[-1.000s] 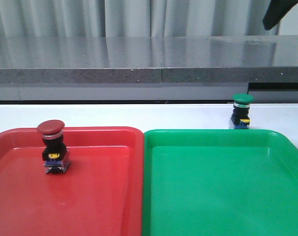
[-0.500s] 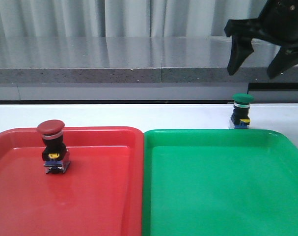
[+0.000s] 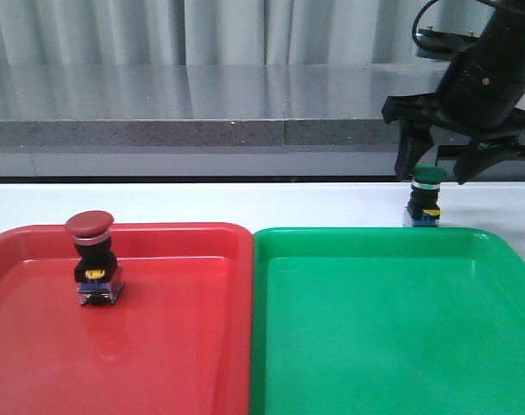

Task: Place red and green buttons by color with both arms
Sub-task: 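Lower the open right gripper over the green-capped button, then close the right gripper on the green button and lift it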

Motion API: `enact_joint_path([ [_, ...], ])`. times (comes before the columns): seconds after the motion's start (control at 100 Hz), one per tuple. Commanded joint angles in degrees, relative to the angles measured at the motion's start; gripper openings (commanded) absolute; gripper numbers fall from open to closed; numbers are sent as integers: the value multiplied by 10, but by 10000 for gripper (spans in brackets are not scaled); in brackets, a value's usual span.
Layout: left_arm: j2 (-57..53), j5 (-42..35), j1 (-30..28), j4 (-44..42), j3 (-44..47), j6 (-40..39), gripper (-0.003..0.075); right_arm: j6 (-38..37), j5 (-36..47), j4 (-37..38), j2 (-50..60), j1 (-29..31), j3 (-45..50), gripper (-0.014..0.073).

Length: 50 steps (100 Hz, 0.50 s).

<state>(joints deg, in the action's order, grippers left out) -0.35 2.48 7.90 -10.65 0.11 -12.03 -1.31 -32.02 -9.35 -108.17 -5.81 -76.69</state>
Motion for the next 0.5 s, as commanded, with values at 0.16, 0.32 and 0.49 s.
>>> enact_joint_path([
  [0.16, -18, -46, 0, 1, 24, -1, -19, 2, 24, 1, 30, 0, -22, 234],
  [0.32, -18, -46, 0, 1, 24, -1, -19, 2, -7, 1, 40, 0, -52, 237],
  [0.49, -18, -46, 0, 1, 24, -1, -19, 2, -59, 1, 78, -1, -77, 237],
])
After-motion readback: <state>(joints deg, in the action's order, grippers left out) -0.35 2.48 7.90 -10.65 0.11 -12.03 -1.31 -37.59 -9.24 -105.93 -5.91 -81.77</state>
